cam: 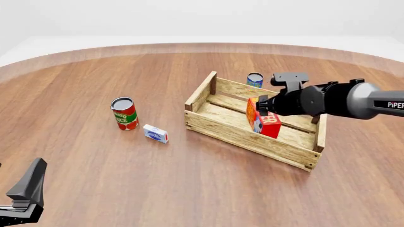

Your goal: Pick up the butter and put it in the tray.

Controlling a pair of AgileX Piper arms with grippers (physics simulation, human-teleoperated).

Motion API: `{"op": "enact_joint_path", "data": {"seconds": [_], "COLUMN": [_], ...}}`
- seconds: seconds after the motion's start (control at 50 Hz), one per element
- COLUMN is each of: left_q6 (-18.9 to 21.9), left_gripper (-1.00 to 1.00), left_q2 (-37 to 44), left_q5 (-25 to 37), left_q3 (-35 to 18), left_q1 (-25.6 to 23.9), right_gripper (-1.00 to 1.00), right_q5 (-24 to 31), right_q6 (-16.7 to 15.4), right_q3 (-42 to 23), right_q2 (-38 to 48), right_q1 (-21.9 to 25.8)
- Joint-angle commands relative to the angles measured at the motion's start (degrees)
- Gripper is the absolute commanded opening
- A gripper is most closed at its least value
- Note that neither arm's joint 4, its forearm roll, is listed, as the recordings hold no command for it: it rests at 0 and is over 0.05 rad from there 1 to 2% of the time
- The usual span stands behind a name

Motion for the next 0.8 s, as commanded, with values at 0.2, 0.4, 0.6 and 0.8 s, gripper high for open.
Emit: {"op": "enact_joint_path", "data": {"seconds": [0.2,0.4,0.6,0.8], "left_q6": [0.0,0.0,0.0,0.0], "left_gripper": [1.00,1.00,1.00,1.00], "left_q2": [0.0,0.0,0.0,0.0], "left_q5": [0.0,0.0,0.0,0.0], "left_q3": [0.0,0.0,0.0,0.0], "left_q1": [0.0,0.0,0.0,0.0], "right_gripper": [1.00,1.00,1.00,1.00], "right_q5": [-1.0,-1.4,-2.0,-2.5], "right_q6": [-0.5,-0.5,-0.6,-0.7], "right_q3": [0.5,0.6,0.9,1.0], "right_q2": [-0.8,-1.2,-1.5,-1.9], "right_q1": [-0.6,-1.2,-1.7,-2.8]}}
